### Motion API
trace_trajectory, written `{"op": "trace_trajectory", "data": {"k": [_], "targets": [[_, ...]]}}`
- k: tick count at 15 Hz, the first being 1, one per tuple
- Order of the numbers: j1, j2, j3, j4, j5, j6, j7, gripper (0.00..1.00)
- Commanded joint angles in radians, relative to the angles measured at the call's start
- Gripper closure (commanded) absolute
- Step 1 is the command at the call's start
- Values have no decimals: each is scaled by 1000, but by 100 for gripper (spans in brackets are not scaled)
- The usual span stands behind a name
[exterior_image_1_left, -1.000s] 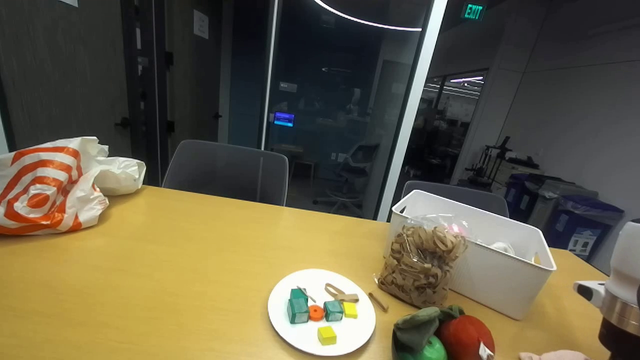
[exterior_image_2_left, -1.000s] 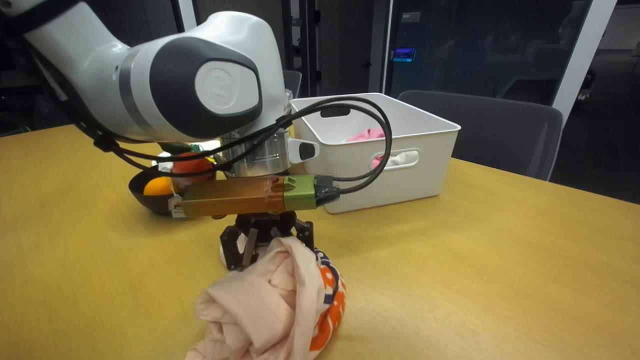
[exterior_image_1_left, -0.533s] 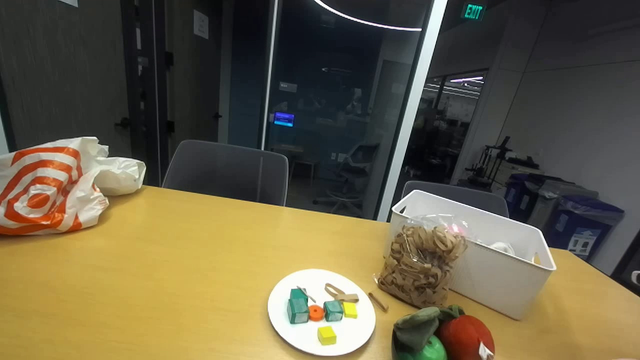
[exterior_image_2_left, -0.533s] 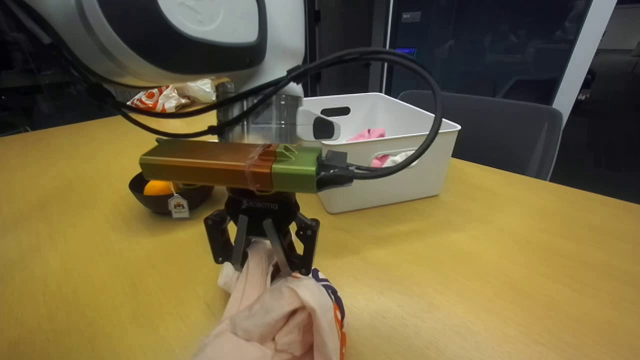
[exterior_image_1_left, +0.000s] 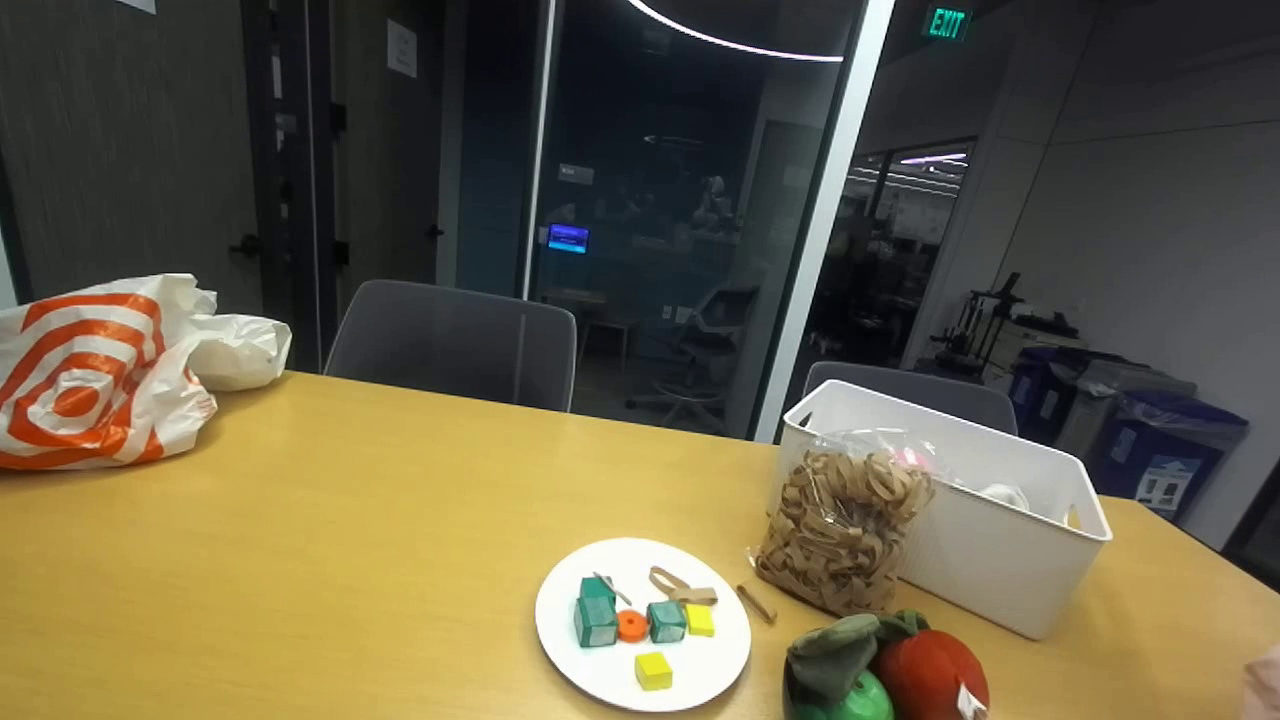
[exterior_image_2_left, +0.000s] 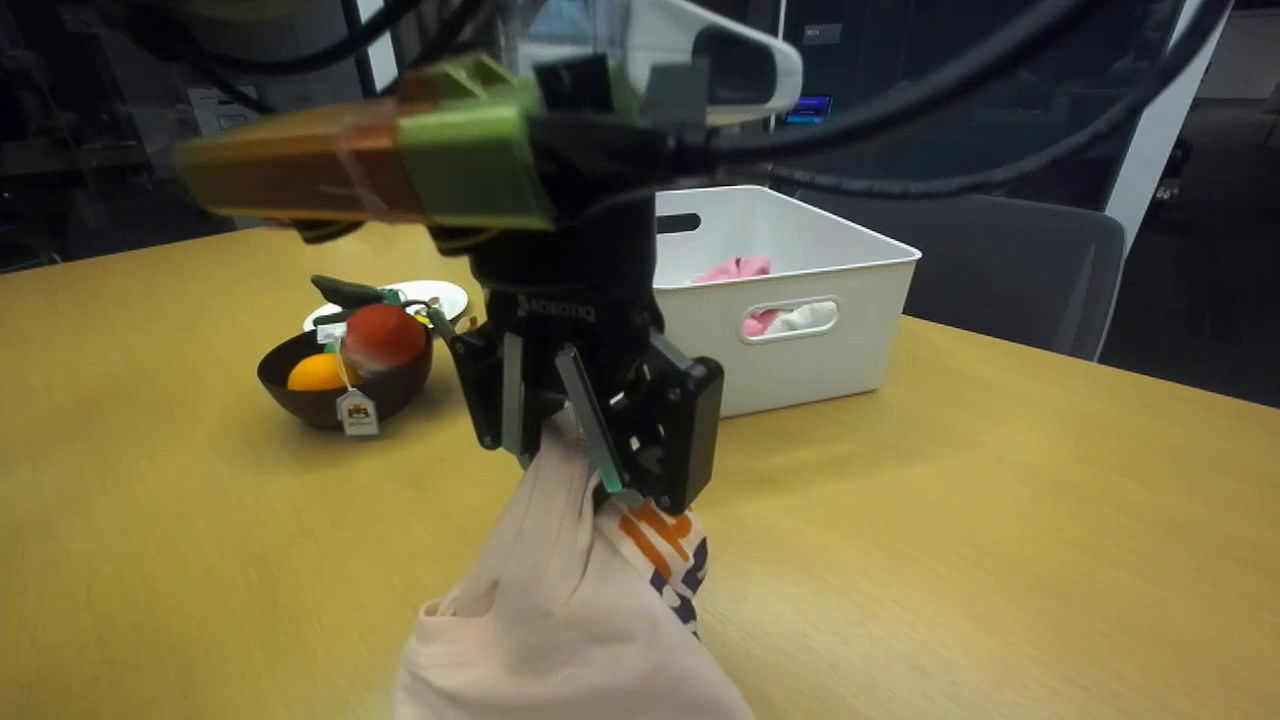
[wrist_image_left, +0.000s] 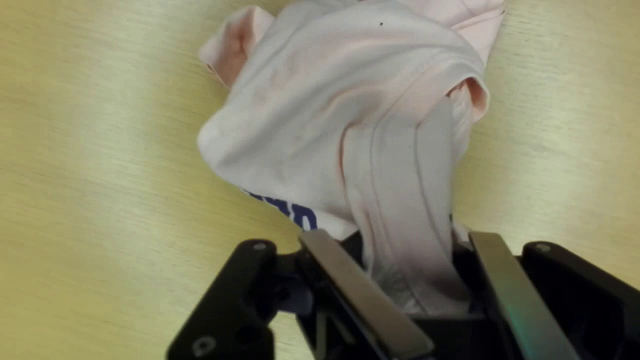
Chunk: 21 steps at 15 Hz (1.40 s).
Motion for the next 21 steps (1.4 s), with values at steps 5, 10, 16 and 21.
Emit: {"op": "trace_trajectory", "data": {"k": [5, 10, 16, 21], "targets": [[-131, -53, 41, -8, -146, 82, 315, 86], [-209, 36, 108, 0, -363, 173, 627, 90], [-304, 87, 54, 12, -547, 137, 924, 92], [-391, 130, -68, 55, -674, 145, 1077, 93]]}}
